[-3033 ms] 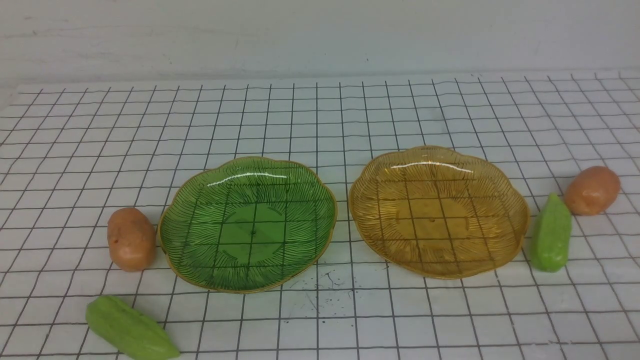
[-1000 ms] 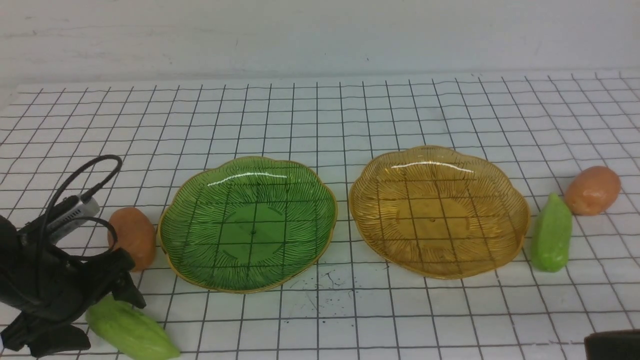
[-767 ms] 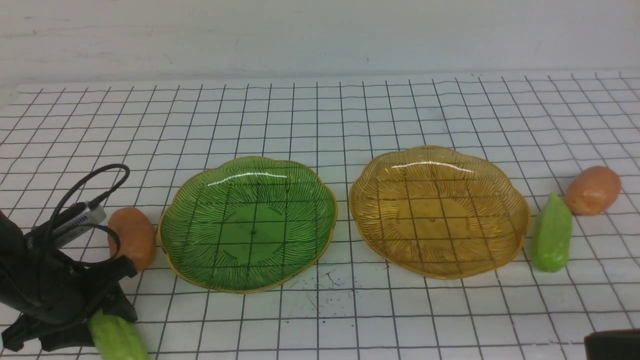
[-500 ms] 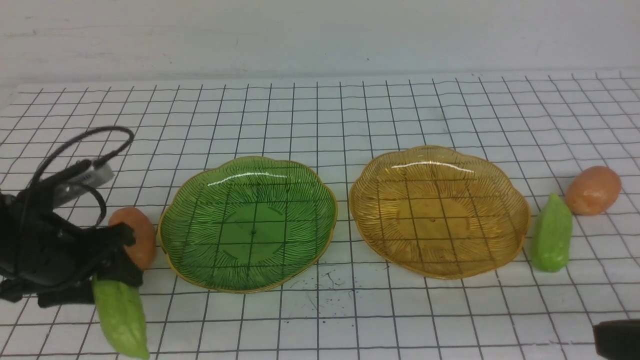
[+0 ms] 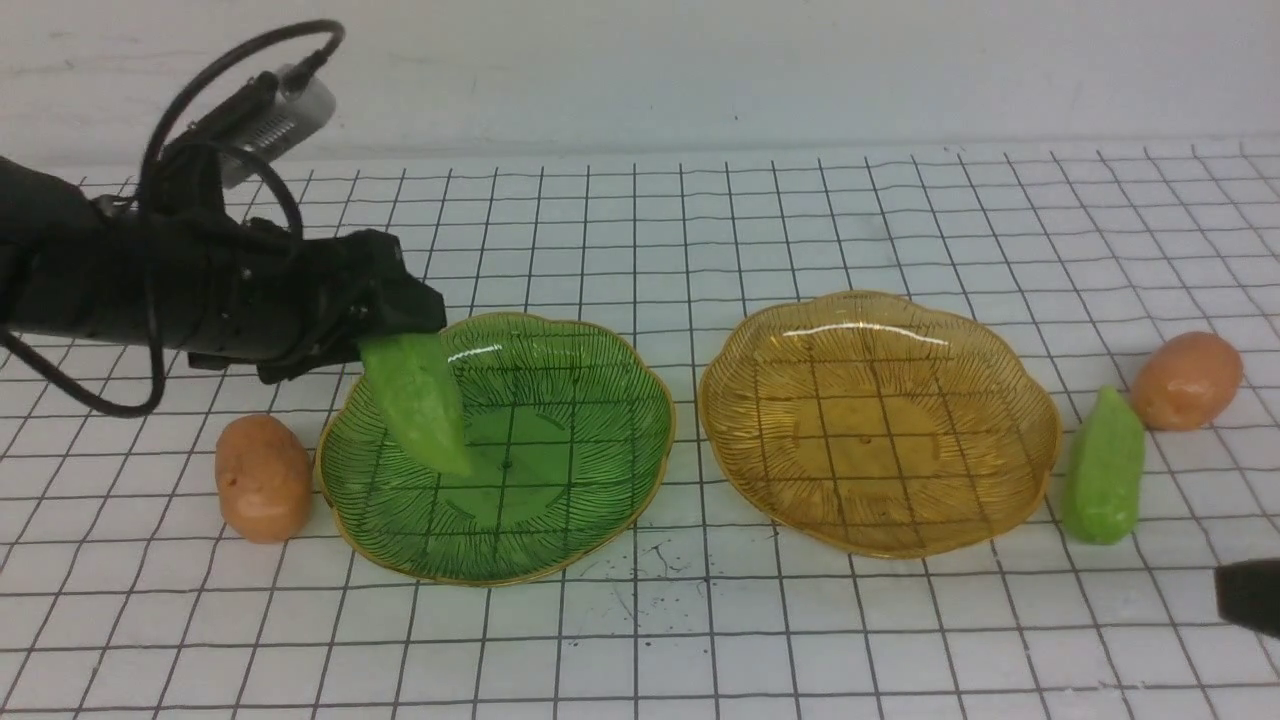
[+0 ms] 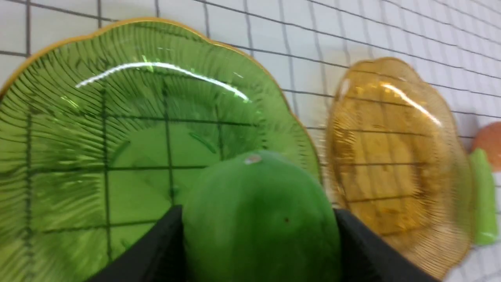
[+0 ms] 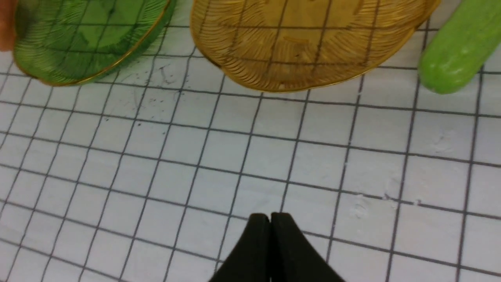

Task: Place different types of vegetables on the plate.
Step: 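Put the green cucumber next to the left plate into that plate, then carry the green vegetable from the table to the plate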

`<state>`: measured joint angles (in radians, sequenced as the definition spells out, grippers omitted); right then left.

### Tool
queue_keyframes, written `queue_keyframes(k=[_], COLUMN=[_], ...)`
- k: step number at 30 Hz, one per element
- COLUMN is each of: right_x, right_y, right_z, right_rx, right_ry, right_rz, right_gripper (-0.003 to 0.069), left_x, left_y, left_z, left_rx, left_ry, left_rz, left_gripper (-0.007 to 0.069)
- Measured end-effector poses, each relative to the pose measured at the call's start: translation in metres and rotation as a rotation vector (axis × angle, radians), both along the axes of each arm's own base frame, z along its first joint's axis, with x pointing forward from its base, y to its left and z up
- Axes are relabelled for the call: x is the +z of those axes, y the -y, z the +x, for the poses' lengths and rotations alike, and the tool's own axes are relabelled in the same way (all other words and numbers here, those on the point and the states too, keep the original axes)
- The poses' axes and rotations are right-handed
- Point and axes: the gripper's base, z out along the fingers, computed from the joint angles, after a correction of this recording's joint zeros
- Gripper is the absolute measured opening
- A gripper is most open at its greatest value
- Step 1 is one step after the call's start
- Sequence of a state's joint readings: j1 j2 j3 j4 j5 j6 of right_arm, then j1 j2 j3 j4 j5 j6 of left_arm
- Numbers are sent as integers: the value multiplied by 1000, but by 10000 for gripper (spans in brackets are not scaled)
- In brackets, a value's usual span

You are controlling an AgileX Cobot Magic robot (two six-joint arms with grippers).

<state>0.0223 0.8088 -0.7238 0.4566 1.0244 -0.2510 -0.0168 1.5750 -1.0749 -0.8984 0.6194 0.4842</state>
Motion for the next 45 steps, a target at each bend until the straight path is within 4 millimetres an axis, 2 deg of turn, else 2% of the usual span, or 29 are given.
queue_keyframes(k=[4,5,11,12,16,19,20,21,22,23,24,27,29,31,34,39,45], right_x=[7,7,-4,-6,-20,-38,-40,-53,-54,-67,-75,-95,-102,-112,-123,-137,-152], right_y=[6,6,24,24,32,35,36,37,37,37,38,39,39,40,42,44,45], right_z=[35,37,97,100,132,154,157,167,168,175,179,187,190,197,206,221,230], right_rx=[-76,-82,-215,-217,-244,-257,-257,-263,-263,-265,-264,-265,-266,-276,-303,-315,-319], right_ry=[-73,-78,-214,-223,-230,-243,-249,-259,-265,-293,-315,-361,-368,-359,-337,-336,-355], right_rz=[-36,-33,-35,-38,-86,-109,-111,-115,-115,-118,-120,-127,-131,-133,-129,-148,-154], right_gripper=[-14,-14,-8,-8,55,173,182,283,283,366,426,542,578,617,631,623,594], left_x=[-26,-27,-45,-45,-45,-43,-42,-35,-33,-23,-14,9,18,37,60,75,77], left_y=[-3,-3,-5,-5,-4,-2,-2,-1,-1,-1,-1,-3,-5,-11,-20,-28,-30], left_z=[14,14,19,19,18,18,17,17,17,15,13,5,1,-13,-31,-49,-59], left_rx=[24,24,-13,-17,-58,-85,-91,-126,-126,-167,-196,-256,-264,-247,-190,-136,-134], left_ry=[-32,-34,-65,-65,-45,-55,-56,-51,-47,-33,-19,17,26,43,72,58,-4], left_rz=[57,60,120,123,152,146,144,153,153,176,200,278,307,378,466,539,548], left_gripper=[406,411,487,487,496,438,422,321,321,183,110,21,8,-6,-8,-8,-8])
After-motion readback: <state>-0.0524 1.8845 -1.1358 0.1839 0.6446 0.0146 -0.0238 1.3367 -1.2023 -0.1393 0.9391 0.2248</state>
